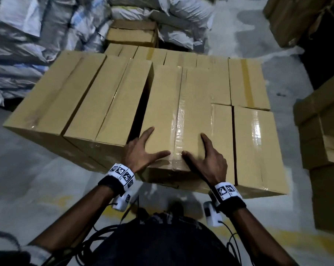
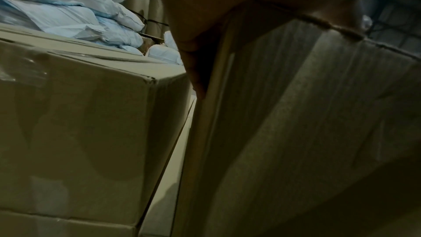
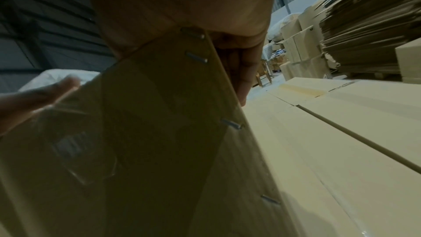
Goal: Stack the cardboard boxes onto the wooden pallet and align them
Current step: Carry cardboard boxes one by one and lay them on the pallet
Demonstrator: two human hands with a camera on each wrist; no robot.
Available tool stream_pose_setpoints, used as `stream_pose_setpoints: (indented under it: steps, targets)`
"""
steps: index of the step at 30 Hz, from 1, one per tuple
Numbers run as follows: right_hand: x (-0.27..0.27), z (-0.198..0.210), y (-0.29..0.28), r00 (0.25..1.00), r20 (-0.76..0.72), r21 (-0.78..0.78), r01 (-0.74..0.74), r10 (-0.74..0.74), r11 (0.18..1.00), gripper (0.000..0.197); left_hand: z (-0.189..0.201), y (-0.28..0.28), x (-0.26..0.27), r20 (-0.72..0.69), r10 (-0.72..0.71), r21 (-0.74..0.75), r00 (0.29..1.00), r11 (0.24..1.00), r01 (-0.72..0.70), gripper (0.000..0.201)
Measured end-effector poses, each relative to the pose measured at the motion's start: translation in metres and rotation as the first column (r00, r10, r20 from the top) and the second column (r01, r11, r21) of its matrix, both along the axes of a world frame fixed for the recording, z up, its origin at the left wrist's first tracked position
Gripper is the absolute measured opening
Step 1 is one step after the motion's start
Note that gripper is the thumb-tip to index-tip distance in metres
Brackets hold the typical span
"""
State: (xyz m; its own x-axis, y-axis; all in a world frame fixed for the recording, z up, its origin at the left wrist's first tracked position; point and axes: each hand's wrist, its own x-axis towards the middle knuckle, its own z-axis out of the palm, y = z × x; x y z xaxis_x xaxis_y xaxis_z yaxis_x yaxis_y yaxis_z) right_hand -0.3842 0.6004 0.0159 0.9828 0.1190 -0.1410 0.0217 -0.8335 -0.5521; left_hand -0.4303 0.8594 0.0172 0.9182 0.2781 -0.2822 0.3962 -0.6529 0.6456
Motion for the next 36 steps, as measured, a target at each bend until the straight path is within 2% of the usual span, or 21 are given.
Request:
stream_pose_setpoints:
  steps: [5, 11, 19, 24, 27, 31, 34, 36]
  targets:
    - [0.007, -0.010, 0.013, 1.000, -0.015, 0.001, -0.009, 0.009, 1.000, 0.099, -0.017, 0.018, 0.004, -0.070, -0.037, -0.033, 0.997, 0.999, 0.035, 0.125]
    - [0.015, -0.022, 0.030, 0.999, -0.029, 0.005, -0.016, 0.016, 1.000, 0.101, -0.029, 0.032, 0.009, -0.089, -0.023, 0.004, 0.996, 1.000, 0.024, 0.129]
    - [0.007, -0.043, 0.038, 0.995, -0.093, 0.029, -0.038, 0.041, 0.999, 0.104, -0.037, 0.038, 0.008, -0.138, -0.061, 0.022, 0.989, 0.998, 0.065, 0.115]
    - [0.000, -0.048, 0.037, 0.992, -0.115, 0.045, -0.055, 0.059, 0.998, 0.107, -0.047, 0.044, -0.003, -0.094, -0.089, -0.005, 0.992, 0.996, 0.089, 0.108]
    - [0.000, -0.044, 0.029, 0.981, -0.156, 0.089, -0.100, 0.113, 0.991, 0.112, -0.044, 0.043, -0.017, -0.071, -0.112, 0.011, 0.991, 0.994, 0.113, 0.114]
    - [-0.002, -0.042, 0.010, 0.942, -0.221, 0.112, -0.235, 0.254, 0.966, 0.128, -0.043, 0.059, -0.043, -0.084, -0.238, 0.027, 0.968, 0.970, 0.241, 0.125]
    - [-0.005, -0.044, 0.002, 0.913, -0.230, 0.052, -0.333, 0.336, 0.941, 0.133, -0.047, 0.075, -0.057, -0.004, -0.321, 0.116, 0.947, 0.941, 0.319, 0.107]
    - [-0.005, -0.047, -0.002, 0.906, -0.202, 0.026, -0.374, 0.372, 0.927, 0.127, -0.052, 0.081, -0.057, 0.073, -0.320, 0.179, 0.945, 0.936, 0.303, 0.091]
